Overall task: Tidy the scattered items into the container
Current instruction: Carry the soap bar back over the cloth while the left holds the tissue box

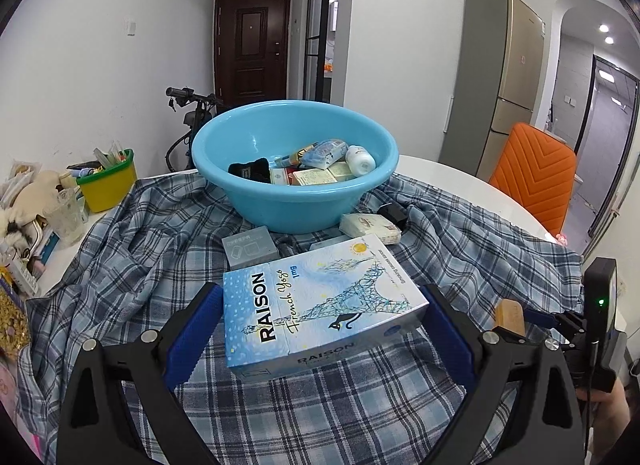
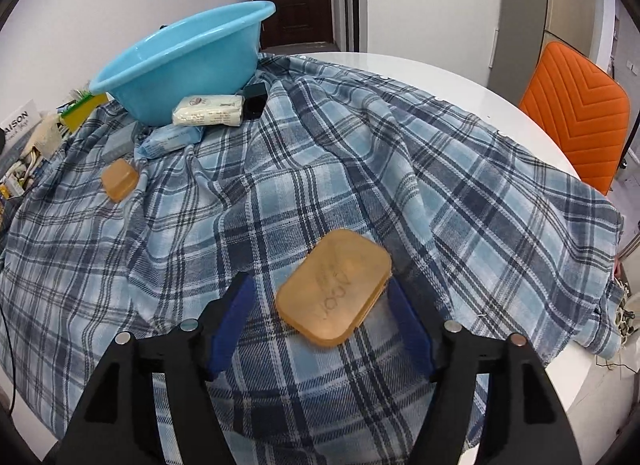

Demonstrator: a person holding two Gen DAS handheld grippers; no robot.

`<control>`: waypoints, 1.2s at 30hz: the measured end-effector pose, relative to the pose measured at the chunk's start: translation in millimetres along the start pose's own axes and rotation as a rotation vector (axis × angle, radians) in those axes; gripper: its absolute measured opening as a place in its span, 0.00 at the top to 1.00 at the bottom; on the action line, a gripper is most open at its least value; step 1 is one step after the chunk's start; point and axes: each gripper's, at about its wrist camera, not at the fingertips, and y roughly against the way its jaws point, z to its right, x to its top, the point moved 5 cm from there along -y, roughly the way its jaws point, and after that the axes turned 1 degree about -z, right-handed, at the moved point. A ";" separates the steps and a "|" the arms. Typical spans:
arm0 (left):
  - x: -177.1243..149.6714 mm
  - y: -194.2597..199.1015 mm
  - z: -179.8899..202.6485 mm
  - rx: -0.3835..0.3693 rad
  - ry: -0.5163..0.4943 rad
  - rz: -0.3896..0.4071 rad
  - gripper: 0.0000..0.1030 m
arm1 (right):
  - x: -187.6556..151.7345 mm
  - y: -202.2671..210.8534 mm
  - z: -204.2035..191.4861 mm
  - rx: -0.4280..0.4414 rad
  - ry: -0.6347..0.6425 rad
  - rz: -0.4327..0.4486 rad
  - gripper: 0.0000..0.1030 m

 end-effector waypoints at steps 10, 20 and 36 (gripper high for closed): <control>-1.6 0.9 -3.0 -0.003 0.003 -0.004 0.05 | -1.7 4.1 -1.8 0.019 -0.007 0.013 0.49; -2.2 1.1 -3.2 0.002 0.006 -0.002 0.05 | 6.7 14.9 -19.1 0.071 0.021 0.044 0.49; 41.3 52.6 -21.0 0.137 0.036 0.223 0.05 | 97.2 135.1 -113.4 0.170 0.187 0.475 0.49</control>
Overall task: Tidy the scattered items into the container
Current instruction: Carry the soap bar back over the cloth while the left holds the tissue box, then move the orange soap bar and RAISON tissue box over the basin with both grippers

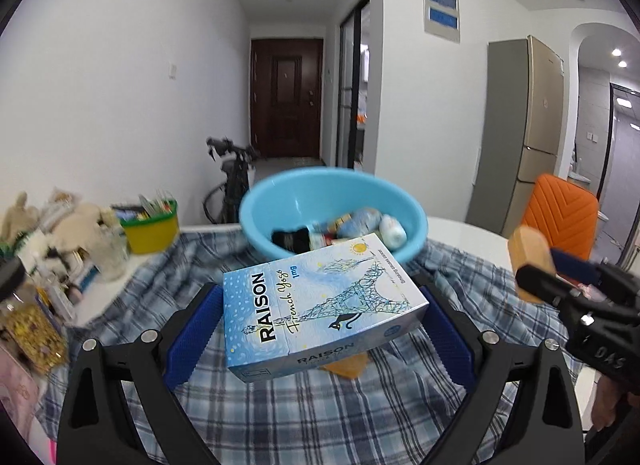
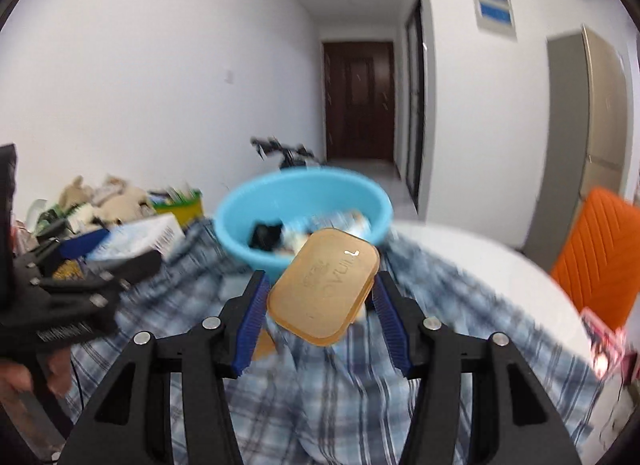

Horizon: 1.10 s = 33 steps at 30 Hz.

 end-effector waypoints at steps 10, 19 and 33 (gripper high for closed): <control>6.9 24.6 -18.3 0.025 0.011 0.051 0.05 | 10.4 13.0 -27.1 0.048 0.029 0.043 0.49; 15.1 -5.9 -17.8 -0.003 -0.005 0.032 0.05 | 22.6 1.1 -18.9 0.042 0.036 0.036 0.49; 96.9 -129.5 -23.5 -0.045 0.003 0.133 0.05 | 95.2 -98.4 4.0 0.056 0.056 -0.009 0.49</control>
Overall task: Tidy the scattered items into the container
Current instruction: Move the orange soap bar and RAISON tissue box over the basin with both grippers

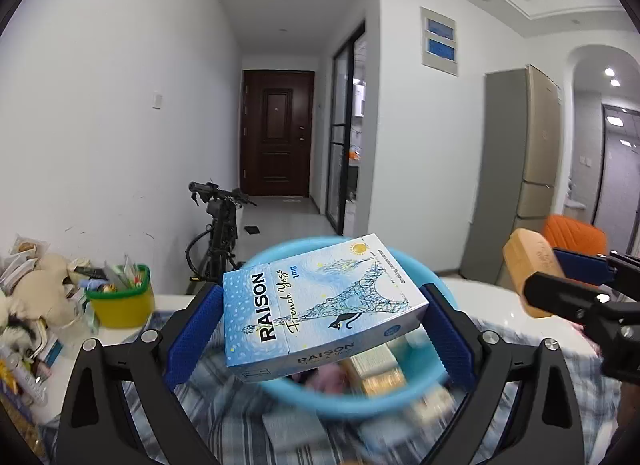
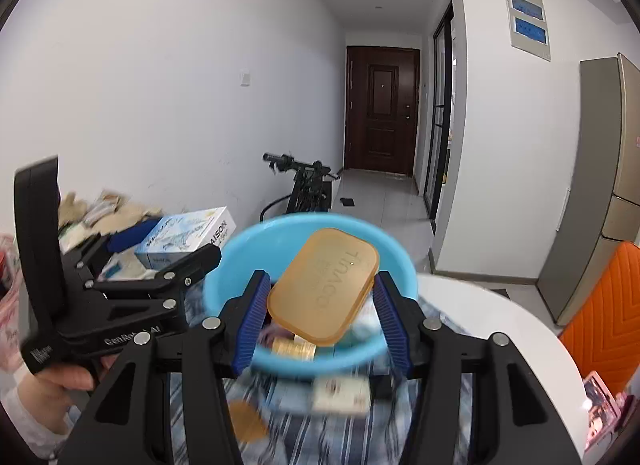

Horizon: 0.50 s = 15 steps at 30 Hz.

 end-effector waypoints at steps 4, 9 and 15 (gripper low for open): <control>18.1 -54.9 -3.1 0.001 -0.037 -0.016 0.05 | 28.1 -47.1 10.4 0.008 0.028 -0.010 0.49; 33.9 -120.5 -9.4 -0.031 0.012 -0.102 0.05 | 48.7 -100.6 19.9 0.001 0.001 -0.086 0.49; 55.0 -143.7 -13.4 0.020 -0.031 -0.104 0.05 | 59.6 -125.7 37.0 -0.033 -0.044 -0.100 0.49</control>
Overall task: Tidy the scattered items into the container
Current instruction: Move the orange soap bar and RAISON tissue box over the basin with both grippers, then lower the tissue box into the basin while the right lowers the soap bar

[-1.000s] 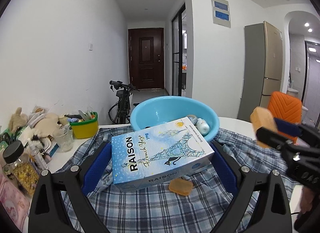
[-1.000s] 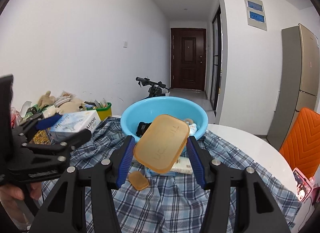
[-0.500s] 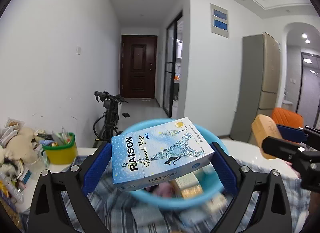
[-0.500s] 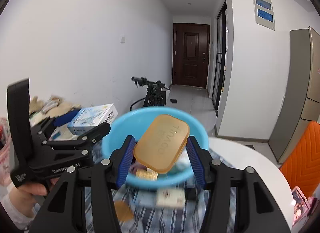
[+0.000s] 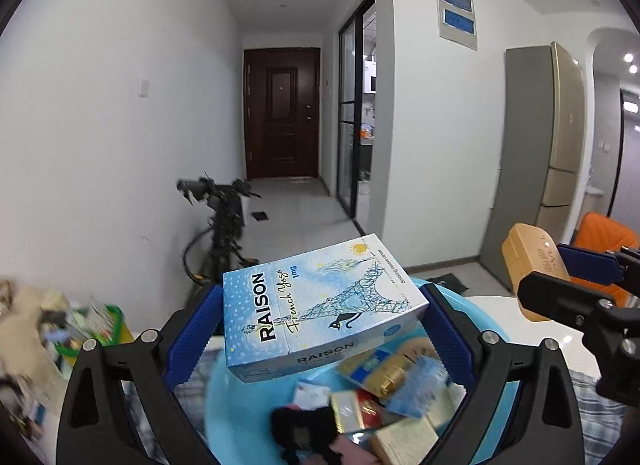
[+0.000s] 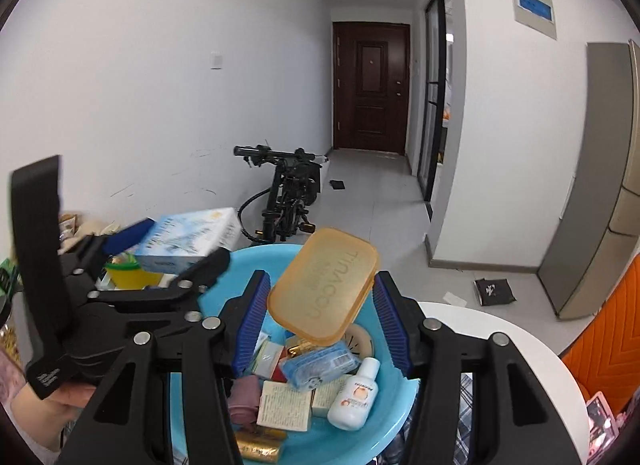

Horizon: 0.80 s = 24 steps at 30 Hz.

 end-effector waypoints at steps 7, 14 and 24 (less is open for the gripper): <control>9.0 14.3 12.5 0.006 -0.083 0.015 0.05 | 8.0 0.8 6.8 -0.015 0.018 0.003 0.49; 14.0 8.0 11.0 0.037 -0.077 -0.062 0.05 | 19.4 -12.8 9.0 0.013 0.018 -0.077 0.49; 27.7 -42.0 -23.1 -0.106 0.270 -0.466 0.05 | 34.6 -45.0 21.0 0.107 -0.060 -0.321 0.49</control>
